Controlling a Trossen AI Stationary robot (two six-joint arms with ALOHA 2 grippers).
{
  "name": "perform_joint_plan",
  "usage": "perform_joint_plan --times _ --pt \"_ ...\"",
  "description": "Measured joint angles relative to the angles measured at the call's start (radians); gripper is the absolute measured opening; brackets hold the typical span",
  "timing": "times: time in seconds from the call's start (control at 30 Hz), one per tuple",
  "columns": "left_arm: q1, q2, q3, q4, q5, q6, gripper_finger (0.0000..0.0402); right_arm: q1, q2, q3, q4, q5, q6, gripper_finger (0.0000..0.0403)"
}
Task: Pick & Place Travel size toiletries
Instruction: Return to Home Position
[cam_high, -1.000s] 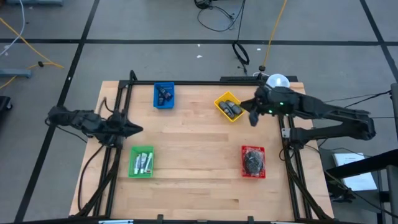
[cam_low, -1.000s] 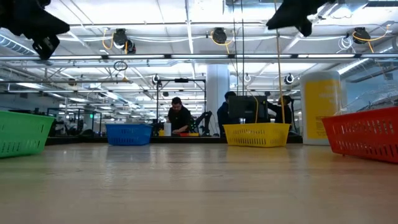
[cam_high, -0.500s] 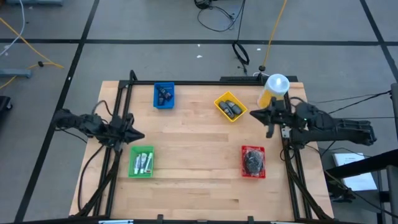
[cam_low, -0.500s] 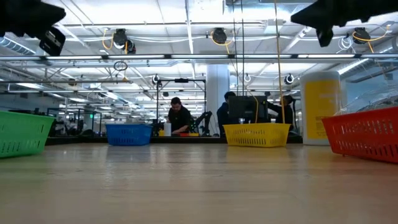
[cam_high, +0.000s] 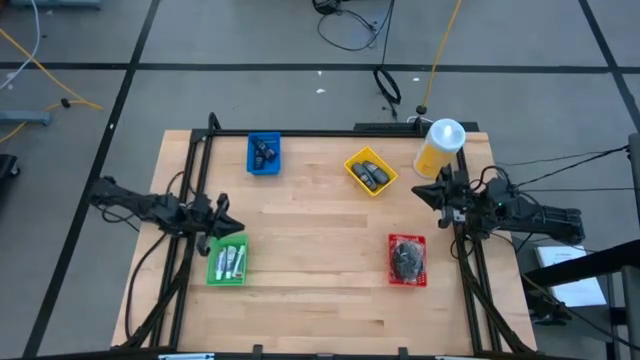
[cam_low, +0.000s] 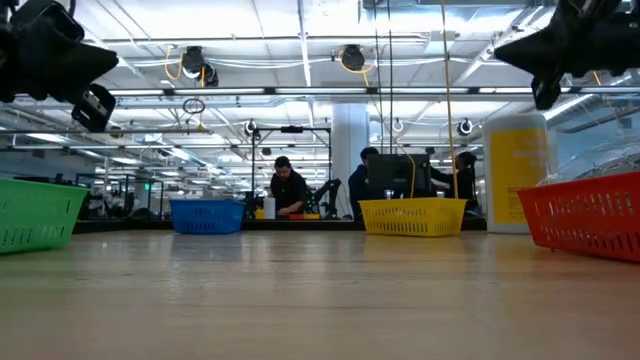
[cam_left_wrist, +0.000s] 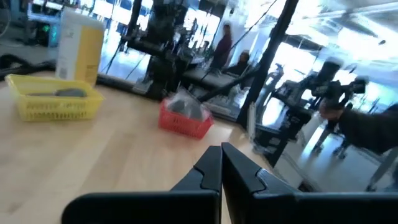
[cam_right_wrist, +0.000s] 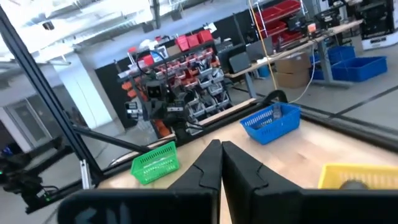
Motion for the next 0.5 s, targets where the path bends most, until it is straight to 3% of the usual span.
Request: perform_joint_plan --times 0.5 --pt "0.000 0.000 -0.010 0.017 0.026 0.033 0.0017 0.000 -0.048 -0.266 0.206 -0.239 0.076 0.0000"
